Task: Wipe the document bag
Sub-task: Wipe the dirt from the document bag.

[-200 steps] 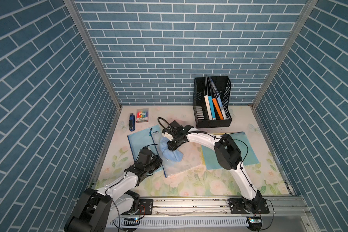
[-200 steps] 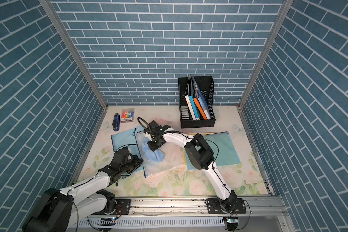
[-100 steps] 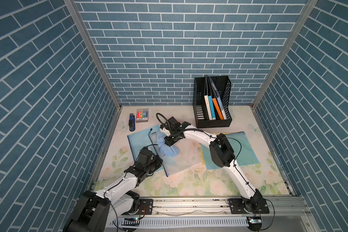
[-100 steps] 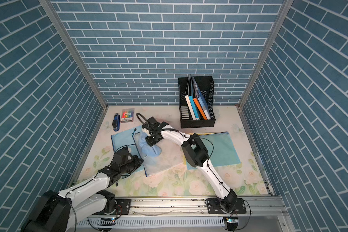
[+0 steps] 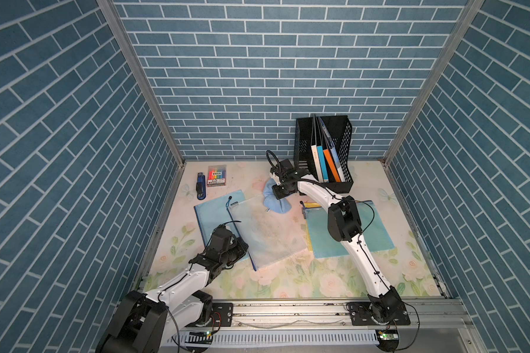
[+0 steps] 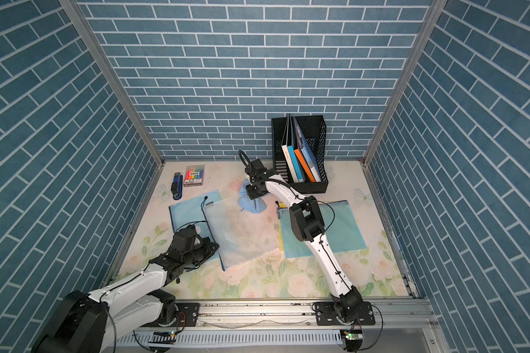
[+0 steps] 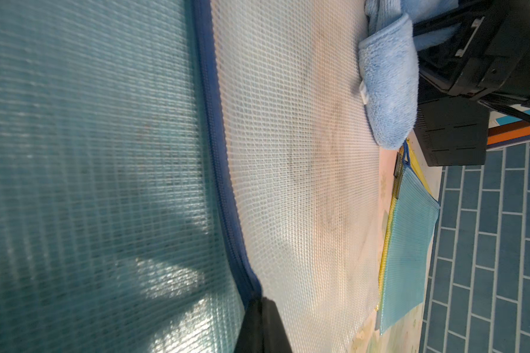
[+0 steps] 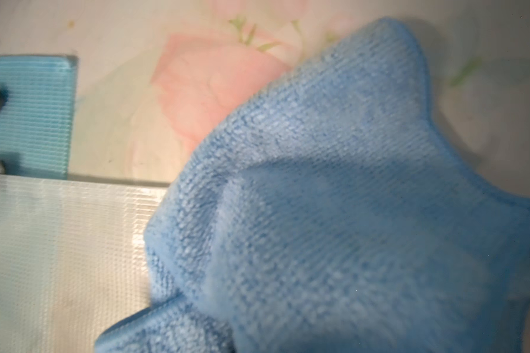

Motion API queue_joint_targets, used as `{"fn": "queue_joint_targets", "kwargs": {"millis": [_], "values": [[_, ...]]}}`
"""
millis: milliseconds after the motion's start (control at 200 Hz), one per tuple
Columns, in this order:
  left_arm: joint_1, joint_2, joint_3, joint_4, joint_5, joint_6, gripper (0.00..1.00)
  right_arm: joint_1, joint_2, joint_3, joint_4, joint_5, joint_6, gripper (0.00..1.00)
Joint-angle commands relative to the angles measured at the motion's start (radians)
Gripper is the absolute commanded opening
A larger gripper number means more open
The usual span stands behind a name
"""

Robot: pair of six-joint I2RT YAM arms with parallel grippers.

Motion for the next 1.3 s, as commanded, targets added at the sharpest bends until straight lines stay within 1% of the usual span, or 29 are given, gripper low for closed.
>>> {"fn": "queue_joint_targets", "kwargs": {"millis": [0, 205, 310, 435, 515, 646, 786, 1006, 1146, 1216, 1296], "values": [[-0.004, 0.030, -0.001, 0.007, 0.027, 0.018, 0.00, 0.107, -0.014, 0.007, -0.041, -0.078, -0.060, 0.14], [-0.015, 0.091, 0.044, 0.006, 0.052, 0.052, 0.00, 0.224, -0.027, 0.006, 0.004, -0.200, -0.040, 0.14], [-0.026, 0.108, 0.070, -0.013, 0.055, 0.071, 0.00, 0.241, -0.002, 0.026, 0.048, -0.285, -0.011, 0.15], [-0.037, 0.106, 0.083, -0.041, 0.050, 0.080, 0.00, 0.247, 0.020, 0.045, 0.118, -0.318, 0.031, 0.15], [-0.036, 0.093, 0.077, -0.054, 0.044, 0.077, 0.00, 0.247, 0.039, 0.070, 0.145, -0.304, 0.049, 0.15], [-0.037, 0.069, 0.067, -0.069, 0.033, 0.060, 0.00, 0.232, 0.061, 0.082, 0.138, -0.194, 0.054, 0.16], [-0.039, 0.036, 0.042, -0.065, 0.011, 0.028, 0.00, 0.166, 0.076, 0.081, 0.122, -0.122, 0.099, 0.15], [-0.037, -0.019, 0.007, -0.053, -0.043, -0.017, 0.00, 0.050, 0.035, 0.072, 0.060, -0.031, 0.029, 0.15], [-0.037, -0.031, 0.007, -0.056, -0.064, -0.025, 0.00, -0.016, -0.008, 0.024, 0.015, -0.031, -0.011, 0.14], [-0.038, -0.038, 0.005, -0.051, -0.074, -0.030, 0.00, -0.022, -0.037, -0.020, -0.001, -0.052, -0.034, 0.13], [-0.037, -0.034, 0.008, -0.049, -0.080, -0.033, 0.00, -0.012, -0.080, -0.090, 0.010, -0.107, -0.040, 0.13]]}}
